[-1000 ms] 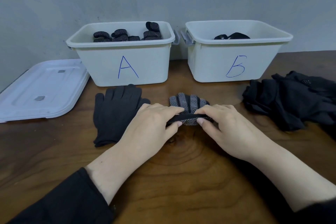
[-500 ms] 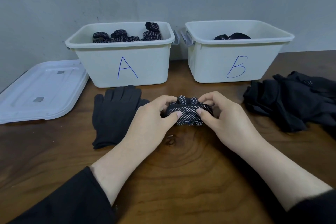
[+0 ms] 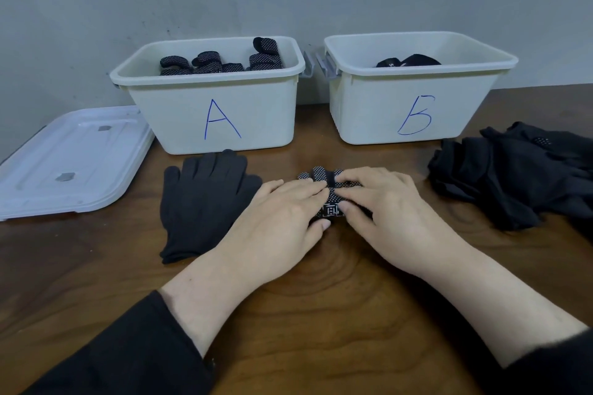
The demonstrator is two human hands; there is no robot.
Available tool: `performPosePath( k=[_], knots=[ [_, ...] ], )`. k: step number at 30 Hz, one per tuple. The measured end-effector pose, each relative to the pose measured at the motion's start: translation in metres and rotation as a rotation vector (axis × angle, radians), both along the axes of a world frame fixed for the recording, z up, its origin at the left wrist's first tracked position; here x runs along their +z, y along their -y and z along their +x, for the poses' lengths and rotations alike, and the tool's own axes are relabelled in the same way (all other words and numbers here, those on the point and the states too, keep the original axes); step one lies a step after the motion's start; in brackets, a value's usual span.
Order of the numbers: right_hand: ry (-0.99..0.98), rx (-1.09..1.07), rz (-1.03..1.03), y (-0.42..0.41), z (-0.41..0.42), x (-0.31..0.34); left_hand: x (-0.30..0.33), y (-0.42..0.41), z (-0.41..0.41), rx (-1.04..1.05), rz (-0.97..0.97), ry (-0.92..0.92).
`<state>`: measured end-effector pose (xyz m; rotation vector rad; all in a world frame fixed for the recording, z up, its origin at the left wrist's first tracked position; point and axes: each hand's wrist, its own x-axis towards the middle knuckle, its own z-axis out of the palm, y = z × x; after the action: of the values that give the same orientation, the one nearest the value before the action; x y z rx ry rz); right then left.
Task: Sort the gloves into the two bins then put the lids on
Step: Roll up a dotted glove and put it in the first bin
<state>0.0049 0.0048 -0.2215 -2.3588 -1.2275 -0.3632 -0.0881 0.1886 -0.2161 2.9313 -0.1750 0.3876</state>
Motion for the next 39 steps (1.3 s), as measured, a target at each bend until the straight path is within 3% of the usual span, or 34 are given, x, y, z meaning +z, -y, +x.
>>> performPosePath(
  k=[7, 16, 27, 32, 35, 39],
  knots=[
    [-0.141, 0.099, -0.091, 0.009, 0.012, 0.004, 0.001, -0.003, -0.001, 0.071, 0.005, -0.046],
    [-0.262, 0.056, 0.029, 0.010, 0.008, 0.010, 0.000, -0.011, -0.001, 0.145, -0.063, 0.028],
    [-0.447, 0.097, 0.100, 0.018, -0.001, 0.024, 0.016, -0.003, -0.011, 0.139, -0.244, 0.104],
    [-0.387, 0.072, 0.141, 0.017, -0.003, 0.023, 0.010, -0.004, -0.008, 0.168, -0.371, 0.060],
    [-0.336, 0.020, 0.146, 0.013, 0.002, 0.020, 0.008, -0.005, -0.003, 0.202, -0.346, 0.106],
    [-0.336, -0.024, 0.069, 0.010, 0.010, 0.014, 0.009, -0.006, 0.000, 0.171, -0.146, 0.100]
  ],
)
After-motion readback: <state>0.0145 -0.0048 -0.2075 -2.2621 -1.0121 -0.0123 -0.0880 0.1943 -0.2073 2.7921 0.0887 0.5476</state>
